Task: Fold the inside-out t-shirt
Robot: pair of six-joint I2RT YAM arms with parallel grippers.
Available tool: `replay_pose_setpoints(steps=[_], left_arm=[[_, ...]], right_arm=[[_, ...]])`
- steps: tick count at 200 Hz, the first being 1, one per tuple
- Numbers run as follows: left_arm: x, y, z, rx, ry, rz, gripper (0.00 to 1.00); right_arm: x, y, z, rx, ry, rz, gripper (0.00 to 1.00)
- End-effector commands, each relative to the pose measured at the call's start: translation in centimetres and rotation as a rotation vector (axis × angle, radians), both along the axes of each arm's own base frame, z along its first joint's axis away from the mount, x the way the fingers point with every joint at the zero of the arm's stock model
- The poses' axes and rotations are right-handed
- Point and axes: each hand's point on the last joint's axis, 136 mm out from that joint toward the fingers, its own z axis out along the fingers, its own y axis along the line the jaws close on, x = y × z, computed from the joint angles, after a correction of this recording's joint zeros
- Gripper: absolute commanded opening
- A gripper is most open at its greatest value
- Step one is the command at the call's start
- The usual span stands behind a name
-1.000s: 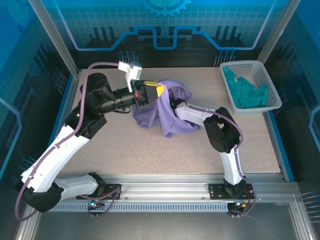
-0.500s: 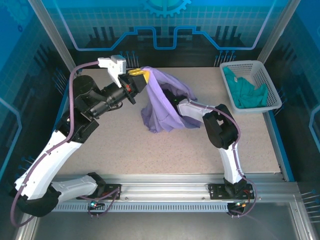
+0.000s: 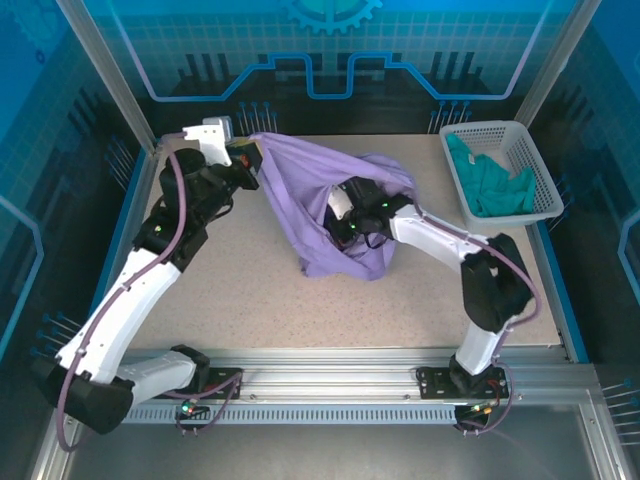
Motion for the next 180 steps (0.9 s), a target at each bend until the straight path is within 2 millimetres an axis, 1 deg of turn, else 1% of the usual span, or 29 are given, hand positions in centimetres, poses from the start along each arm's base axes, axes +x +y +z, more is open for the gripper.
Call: replay_pose_setpoints(steps=[1, 10, 24, 42, 49, 58, 63, 72, 97, 112, 126, 135, 146, 160, 180], left_arm=[[1.8, 0.4, -1.4, -0.017, 0.023, 0.034, 0.00], [2.4, 0.1, -2.2, -0.010, 0.044, 0.030, 0.00], [2.9, -0.6, -3.0, -0.012, 0.066, 0.005, 0.00], [3.6, -1.3, -3.5, -0.019, 0.087, -0.016, 0.00], [3.9, -1.3, -3.6, -0.016, 0.094, -0.014, 0.00], [4.3, -1.0, -3.6, -0.013, 0.103, -0.001, 0.00], [4.6, -0.6, -3.8, -0.010, 0.111, 0.012, 0.00], [5.0, 0.7, -3.8, -0.020, 0.122, 0.048, 0.00], [5.5, 5.9, -3.8, -0.100, 0.147, 0.162, 0.00], [5.4, 8.3, -4.1, -0.138, 0.155, 0.219, 0.00], [5.2, 9.3, -4.4, -0.153, 0.159, 0.244, 0.00], [5.2, 9.1, -4.7, -0.156, 0.164, 0.236, 0.00], [5.4, 8.5, -5.3, -0.168, 0.178, 0.205, 0.00], [5.7, 8.0, -6.5, -0.171, 0.213, 0.185, 0.00], [6.1, 7.7, -8.4, -0.159, 0.258, 0.167, 0.00]], right_arm=[[-1.1, 2.6, 3.5, 0.189, -0.052, 0.098, 0.00], [-1.4, 3.0, 4.1, 0.211, -0.066, 0.111, 0.00], [-1.5, 3.7, 4.7, 0.232, -0.078, 0.124, 0.00], [-1.8, 4.8, 4.6, 0.224, -0.064, 0.154, 0.00], [-1.9, 5.3, 4.2, 0.204, -0.059, 0.161, 0.00], [-1.8, 5.4, 3.5, 0.155, -0.057, 0.160, 0.00], [-1.7, 5.3, 3.0, 0.121, -0.057, 0.154, 0.00], [-1.5, 4.8, 2.0, 0.062, -0.056, 0.135, 0.00], [-1.0, 2.4, -0.7, -0.089, -0.049, 0.068, 0.00], [-0.8, 1.5, -2.0, -0.174, -0.053, 0.049, 0.00], [-0.9, 1.5, -2.6, -0.236, -0.070, 0.061, 0.00], [-1.1, 2.1, -2.8, -0.267, -0.081, 0.081, 0.00], [-1.1, 3.0, -2.6, -0.267, -0.094, 0.097, 0.00], [-1.0, 4.0, -1.5, -0.236, -0.117, 0.110, 0.00], [-1.1, 5.4, 1.2, -0.141, -0.162, 0.140, 0.00]])
